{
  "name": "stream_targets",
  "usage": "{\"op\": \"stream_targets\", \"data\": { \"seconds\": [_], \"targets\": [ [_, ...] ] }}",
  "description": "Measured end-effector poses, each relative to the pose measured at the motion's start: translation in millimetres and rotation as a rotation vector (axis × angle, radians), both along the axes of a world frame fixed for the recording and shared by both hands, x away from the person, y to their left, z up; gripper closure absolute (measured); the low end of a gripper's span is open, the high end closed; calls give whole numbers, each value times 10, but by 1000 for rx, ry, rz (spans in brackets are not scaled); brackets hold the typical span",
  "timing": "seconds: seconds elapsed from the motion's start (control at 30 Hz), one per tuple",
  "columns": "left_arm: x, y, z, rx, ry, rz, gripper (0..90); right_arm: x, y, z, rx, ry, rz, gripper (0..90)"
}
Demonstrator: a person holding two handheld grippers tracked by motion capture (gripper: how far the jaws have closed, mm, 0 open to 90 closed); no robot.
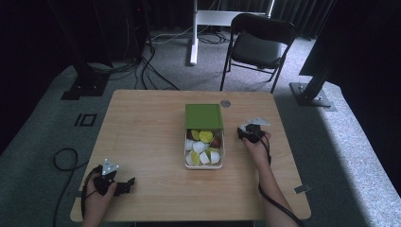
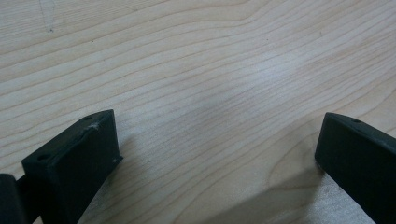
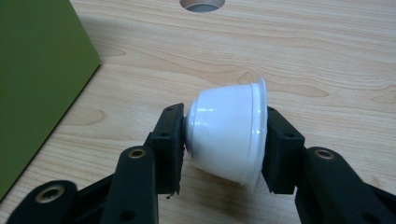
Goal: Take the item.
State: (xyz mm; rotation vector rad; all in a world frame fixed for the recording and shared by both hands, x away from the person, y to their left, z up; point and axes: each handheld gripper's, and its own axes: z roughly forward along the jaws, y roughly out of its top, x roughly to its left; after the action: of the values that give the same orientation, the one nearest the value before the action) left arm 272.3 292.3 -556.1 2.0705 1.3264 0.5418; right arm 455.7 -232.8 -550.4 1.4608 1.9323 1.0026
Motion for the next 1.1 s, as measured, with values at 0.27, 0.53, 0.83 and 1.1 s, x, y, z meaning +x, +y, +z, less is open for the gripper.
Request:
{"op": "stream_targets", "data": {
  "seconds": [0.27, 0.53, 0.83, 1.1],
  "targets": [
    [0, 0, 0, 0, 0, 0, 7, -52, -19, 12, 31, -23, 26, 431],
    [0, 0, 0, 0, 0, 0, 7, -185, -93, 122, 48, -57, 46, 364],
    [0, 0, 0, 0, 0, 0, 7, -348, -245, 211, 58, -65, 101, 197],
    [0, 0, 0, 0, 0, 0, 7, -493, -367, 162, 43, -25, 214, 174]
  ]
}}
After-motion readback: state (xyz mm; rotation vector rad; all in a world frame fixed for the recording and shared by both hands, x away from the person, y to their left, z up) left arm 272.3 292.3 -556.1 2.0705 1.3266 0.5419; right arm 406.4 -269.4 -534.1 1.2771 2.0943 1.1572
